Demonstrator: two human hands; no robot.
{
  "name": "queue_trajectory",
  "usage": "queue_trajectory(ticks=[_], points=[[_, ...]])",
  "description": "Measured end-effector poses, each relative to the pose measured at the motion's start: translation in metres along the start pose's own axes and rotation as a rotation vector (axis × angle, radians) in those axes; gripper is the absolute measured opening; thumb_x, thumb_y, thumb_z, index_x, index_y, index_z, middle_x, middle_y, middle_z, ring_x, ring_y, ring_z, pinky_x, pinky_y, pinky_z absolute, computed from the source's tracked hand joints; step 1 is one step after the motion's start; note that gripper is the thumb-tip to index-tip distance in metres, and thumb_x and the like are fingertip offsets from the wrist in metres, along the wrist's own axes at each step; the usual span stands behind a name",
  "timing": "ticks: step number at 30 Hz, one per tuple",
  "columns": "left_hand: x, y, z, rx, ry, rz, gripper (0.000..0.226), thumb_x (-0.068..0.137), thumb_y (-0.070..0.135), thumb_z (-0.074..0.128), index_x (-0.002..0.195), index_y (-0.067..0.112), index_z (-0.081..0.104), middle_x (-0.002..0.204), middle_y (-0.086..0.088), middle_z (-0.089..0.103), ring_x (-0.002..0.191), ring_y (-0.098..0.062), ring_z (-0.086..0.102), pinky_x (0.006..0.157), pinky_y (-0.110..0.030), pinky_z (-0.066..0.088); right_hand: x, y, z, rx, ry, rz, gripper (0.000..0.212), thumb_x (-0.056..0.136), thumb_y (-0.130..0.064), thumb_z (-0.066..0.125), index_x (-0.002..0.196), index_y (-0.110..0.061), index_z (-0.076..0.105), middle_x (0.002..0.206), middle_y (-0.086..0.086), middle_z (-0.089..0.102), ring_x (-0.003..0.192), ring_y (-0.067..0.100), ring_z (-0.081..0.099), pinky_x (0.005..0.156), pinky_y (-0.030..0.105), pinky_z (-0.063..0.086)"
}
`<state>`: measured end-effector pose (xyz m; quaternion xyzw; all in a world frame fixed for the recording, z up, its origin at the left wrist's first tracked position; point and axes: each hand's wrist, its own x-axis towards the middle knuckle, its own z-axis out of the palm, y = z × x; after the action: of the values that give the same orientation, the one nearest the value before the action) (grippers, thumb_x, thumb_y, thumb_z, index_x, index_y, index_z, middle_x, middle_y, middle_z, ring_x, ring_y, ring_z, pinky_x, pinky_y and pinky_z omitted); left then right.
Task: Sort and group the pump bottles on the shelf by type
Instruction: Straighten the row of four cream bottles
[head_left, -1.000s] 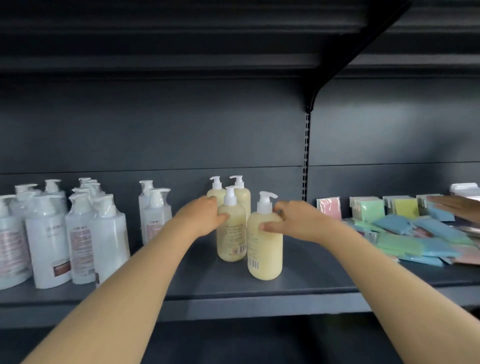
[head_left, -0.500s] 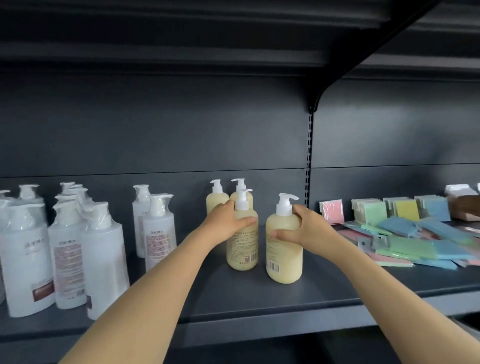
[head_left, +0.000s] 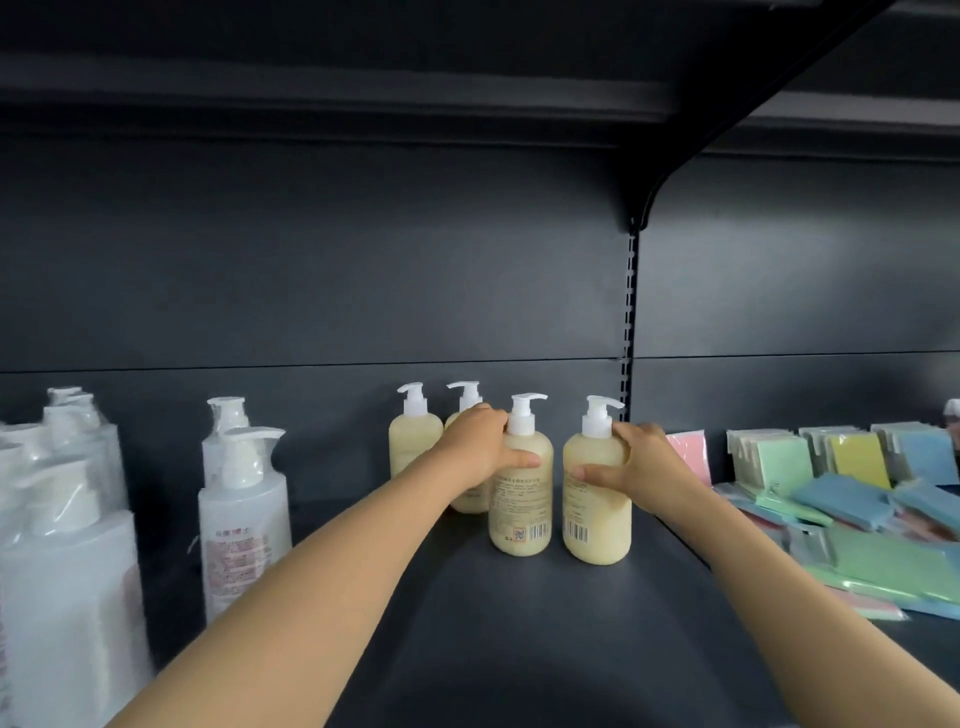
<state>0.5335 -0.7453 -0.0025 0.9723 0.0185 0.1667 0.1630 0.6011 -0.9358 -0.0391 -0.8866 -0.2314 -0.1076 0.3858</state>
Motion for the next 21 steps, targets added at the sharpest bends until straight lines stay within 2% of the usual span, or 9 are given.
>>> queue_trajectory(ticks=[2,4,6,8,11,16,19,21], points=[[0.017,0.005,0.001,0.091,-0.013,-0.004,0.049,0.082,0.046,0.063,0.105,0.003,0.057,0.112,-0.012,0.052,0.106,-0.027,0.052,0.081,-0.032,0.04,0.018,0.006,0.0,0.009,-0.045,-0.008,0.043,0.068,-0.041,0.078,0.098,-0.022,0.053,0.109,0.007,0.045,0.076,0.01,0.052,0.057,0.02,0.039],[0.033,0.009,0.005,0.178,-0.015,-0.009,0.049,0.084,0.043,0.061,0.107,0.0,0.057,0.117,-0.014,0.054,0.108,-0.028,0.052,0.084,-0.032,0.04,0.036,0.013,0.001,0.026,-0.079,-0.025,0.046,0.062,-0.046,0.079,0.093,-0.023,0.055,0.108,0.01,0.053,0.079,0.015,0.058,0.059,0.022,0.042],[0.048,0.008,0.011,0.24,0.0,-0.022,0.047,0.086,0.042,0.06,0.107,0.0,0.058,0.117,-0.013,0.056,0.108,-0.028,0.053,0.083,-0.032,0.041,0.052,0.022,0.004,0.057,-0.078,-0.024,0.05,0.053,-0.053,0.079,0.091,-0.026,0.059,0.105,0.012,0.059,0.084,0.022,0.063,0.063,0.026,0.045],[0.06,0.005,0.017,0.271,0.018,-0.041,0.045,0.085,0.042,0.06,0.104,0.001,0.058,0.115,-0.013,0.057,0.105,-0.027,0.055,0.078,-0.032,0.041,0.065,0.028,0.009,0.089,-0.08,-0.035,0.046,0.055,-0.049,0.081,0.09,-0.026,0.061,0.104,0.012,0.061,0.086,0.023,0.063,0.064,0.027,0.045],[0.073,0.002,0.025,0.3,0.05,-0.061,0.045,0.084,0.044,0.062,0.1,0.002,0.058,0.11,-0.011,0.06,0.099,-0.026,0.058,0.069,-0.029,0.037,0.079,0.033,0.014,0.126,-0.077,-0.053,0.047,0.059,-0.043,0.082,0.097,-0.024,0.063,0.107,0.008,0.061,0.089,0.021,0.063,0.067,0.029,0.048],[0.084,0.0,0.025,0.312,0.073,-0.047,0.043,0.081,0.045,0.064,0.095,0.005,0.059,0.102,-0.009,0.062,0.094,-0.025,0.059,0.067,-0.029,0.038,0.083,0.04,0.023,0.228,0.007,-0.04,0.06,0.066,-0.032,0.083,0.12,-0.021,0.057,0.118,0.0,0.056,0.102,0.018,0.058,0.087,0.032,0.048],[0.082,-0.001,0.026,0.272,0.097,-0.03,0.035,0.084,0.042,0.061,0.082,0.008,0.054,0.087,-0.004,0.059,0.088,-0.024,0.057,0.063,-0.026,0.035,0.082,0.04,0.032,0.244,0.083,-0.038,0.061,0.071,-0.029,0.08,0.125,-0.021,0.053,0.119,-0.001,0.053,0.104,0.018,0.055,0.093,0.036,0.047],[0.08,-0.003,0.028,0.177,0.147,-0.064,0.039,0.086,0.041,0.058,0.066,0.012,0.041,0.068,0.003,0.046,0.075,-0.021,0.049,0.053,-0.025,0.027,0.083,0.037,0.034,0.24,0.092,-0.021,0.059,0.071,-0.03,0.079,0.124,-0.022,0.053,0.117,-0.001,0.053,0.104,0.019,0.057,0.091,0.036,0.049]])
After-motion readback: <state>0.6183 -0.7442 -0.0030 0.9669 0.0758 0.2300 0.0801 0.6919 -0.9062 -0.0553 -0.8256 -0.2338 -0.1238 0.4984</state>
